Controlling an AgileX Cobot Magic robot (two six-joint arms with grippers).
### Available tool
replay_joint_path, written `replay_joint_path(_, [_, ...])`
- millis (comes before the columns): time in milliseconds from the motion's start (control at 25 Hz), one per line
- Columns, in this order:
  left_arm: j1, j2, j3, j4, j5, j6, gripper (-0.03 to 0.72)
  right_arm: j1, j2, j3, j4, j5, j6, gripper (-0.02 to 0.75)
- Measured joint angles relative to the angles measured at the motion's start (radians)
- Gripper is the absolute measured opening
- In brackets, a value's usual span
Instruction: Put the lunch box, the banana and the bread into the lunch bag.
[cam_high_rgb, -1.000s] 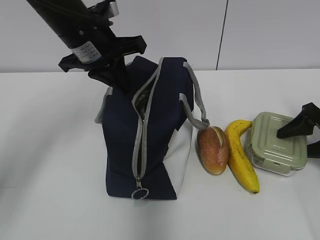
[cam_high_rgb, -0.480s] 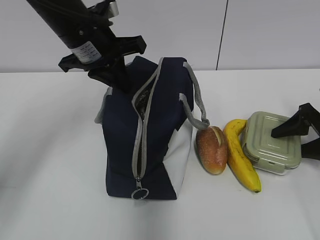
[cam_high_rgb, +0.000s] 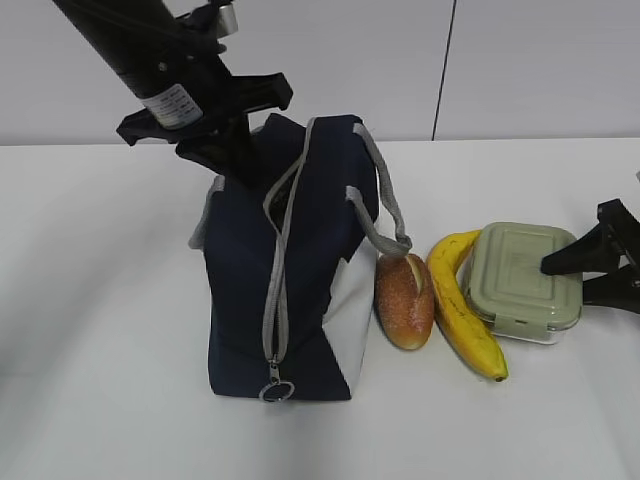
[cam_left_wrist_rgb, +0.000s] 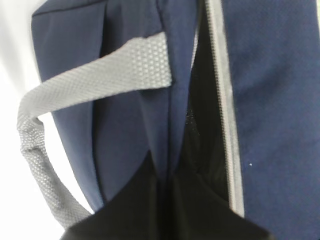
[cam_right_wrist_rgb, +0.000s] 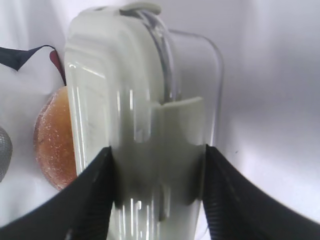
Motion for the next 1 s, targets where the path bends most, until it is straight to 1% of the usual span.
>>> replay_joint_path(280, [0.0, 0.001, 0.0, -0.001, 0.001, 0.0, 0.008, 0.0, 0.008, -0.003, 0.078, -0.003, -0.006, 0.361])
replay_joint_path(440, [0.0, 0.001, 0.0, -0.033, 0.002, 0.013, 0.004, 0.0, 0.017, -0.069, 0.085, 0.022, -0.008, 0.361])
replay_joint_path(640, [0.0, -0.004, 0.0, -0.079, -0.008, 0.049, 0.0, 0.0, 0.02, -0.206, 0.206, 0.154, -0.008, 0.361])
replay_joint_path(760, [0.0, -0.015, 0.0, -0.095, -0.022, 0.053, 0.0, 0.01, 0.018, -0.272, 0.298, 0.167, 0.022, 0.361])
replay_joint_path(880, [0.0, -0.019, 0.0, -0.118, -0.031, 0.07, 0.0, 0.042, -0.011, -0.31, 0.324, 0.165, 0.064, 0.361])
replay_joint_path(1000, [0.0, -0.019, 0.0, -0.16, -0.042, 0.098, 0.0, 0.12, -0.056, -0.332, 0.343, 0.167, 0.097, 0.361])
